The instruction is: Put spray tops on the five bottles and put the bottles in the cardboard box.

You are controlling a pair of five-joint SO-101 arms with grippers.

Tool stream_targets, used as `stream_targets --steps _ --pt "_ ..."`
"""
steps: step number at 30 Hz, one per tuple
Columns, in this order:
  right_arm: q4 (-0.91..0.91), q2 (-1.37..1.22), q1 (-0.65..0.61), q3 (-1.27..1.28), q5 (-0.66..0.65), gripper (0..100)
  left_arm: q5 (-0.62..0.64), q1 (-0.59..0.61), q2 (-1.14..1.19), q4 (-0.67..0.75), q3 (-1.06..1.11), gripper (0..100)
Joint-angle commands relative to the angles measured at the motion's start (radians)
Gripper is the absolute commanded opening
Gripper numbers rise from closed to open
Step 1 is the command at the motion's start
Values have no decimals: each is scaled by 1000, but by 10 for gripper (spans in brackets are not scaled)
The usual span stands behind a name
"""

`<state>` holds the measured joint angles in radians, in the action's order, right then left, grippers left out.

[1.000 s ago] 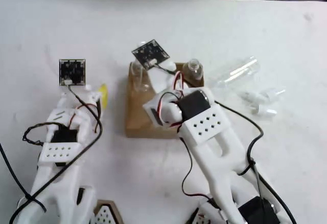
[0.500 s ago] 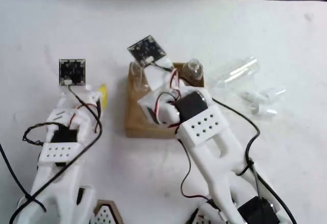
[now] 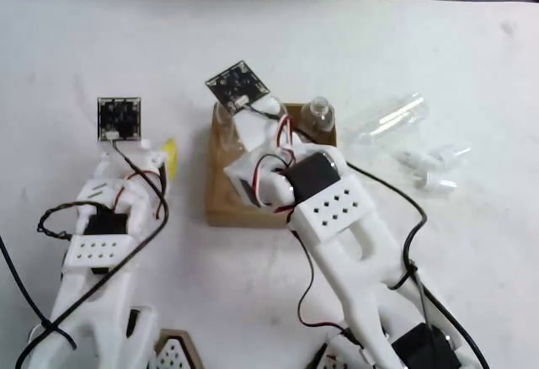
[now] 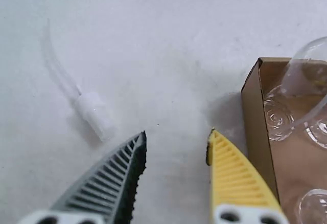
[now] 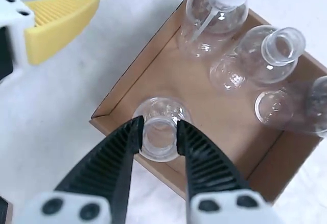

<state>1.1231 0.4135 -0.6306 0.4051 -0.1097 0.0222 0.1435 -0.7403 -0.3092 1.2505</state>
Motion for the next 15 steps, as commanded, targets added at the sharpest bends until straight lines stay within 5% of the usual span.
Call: stream_targets --steps 1,15 --pt "-10 2 -12 -6 -11 19 -11 -10 -24 25 -5 184" --pt "5 4 -15 -6 -11 128 -11 -10 -24 26 -5 184"
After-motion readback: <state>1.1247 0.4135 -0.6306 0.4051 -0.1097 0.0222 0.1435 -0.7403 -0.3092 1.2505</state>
